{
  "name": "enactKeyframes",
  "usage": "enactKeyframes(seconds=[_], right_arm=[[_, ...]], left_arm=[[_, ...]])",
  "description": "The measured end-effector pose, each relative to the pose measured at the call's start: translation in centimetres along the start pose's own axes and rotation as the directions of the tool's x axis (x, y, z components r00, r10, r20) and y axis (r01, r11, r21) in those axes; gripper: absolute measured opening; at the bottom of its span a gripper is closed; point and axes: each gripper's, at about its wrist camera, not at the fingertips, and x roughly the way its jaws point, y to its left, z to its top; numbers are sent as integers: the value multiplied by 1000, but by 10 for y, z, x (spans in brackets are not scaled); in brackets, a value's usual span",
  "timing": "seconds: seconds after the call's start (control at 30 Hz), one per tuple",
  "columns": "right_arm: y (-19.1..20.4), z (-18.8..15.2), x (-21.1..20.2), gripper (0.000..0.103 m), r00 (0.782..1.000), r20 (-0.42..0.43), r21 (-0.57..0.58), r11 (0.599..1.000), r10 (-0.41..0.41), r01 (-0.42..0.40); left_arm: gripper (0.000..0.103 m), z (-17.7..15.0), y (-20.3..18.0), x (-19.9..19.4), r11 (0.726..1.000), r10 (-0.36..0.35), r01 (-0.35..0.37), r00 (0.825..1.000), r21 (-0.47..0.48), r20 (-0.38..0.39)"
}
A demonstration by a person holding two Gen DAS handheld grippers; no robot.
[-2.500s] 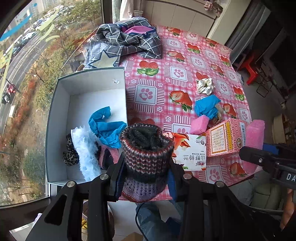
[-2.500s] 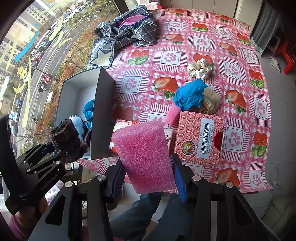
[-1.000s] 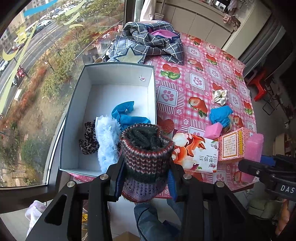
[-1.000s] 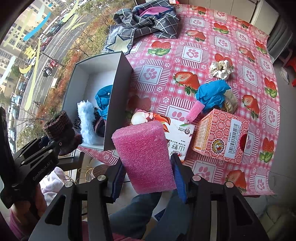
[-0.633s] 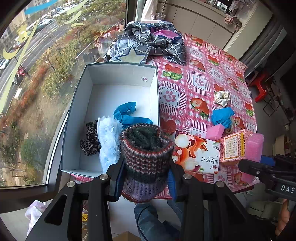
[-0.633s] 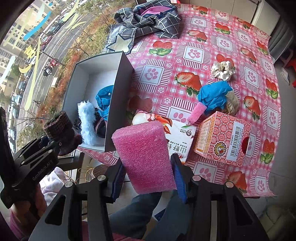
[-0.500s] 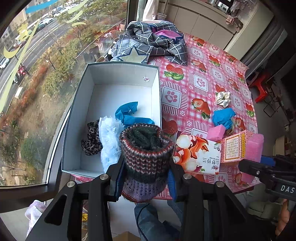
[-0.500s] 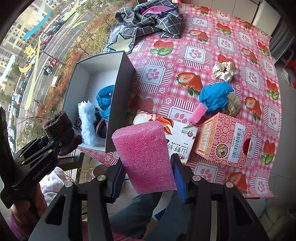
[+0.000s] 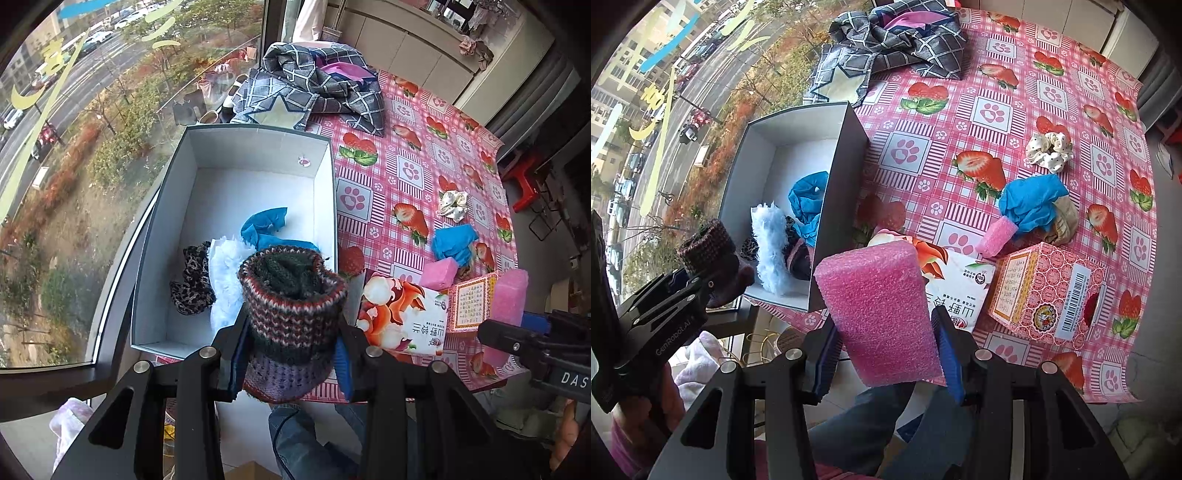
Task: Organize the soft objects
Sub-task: 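Lift and carry the knit cuff and pink sponge with both tools over the white box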
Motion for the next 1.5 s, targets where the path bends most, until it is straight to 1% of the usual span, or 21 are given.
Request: enactKeyframes(seconds=[0.77, 1.5], right_arm=[[15, 18, 9, 49, 1000, -19, -34, 999, -12, 11], [31, 33, 17, 49, 1000, -27, -75, 997, -16, 13]], left_arm=[[42, 11, 20, 10, 999, 0, 0, 1000, -42, -16], [42, 16, 27, 18, 998, 5, -7, 1000, -62, -31]])
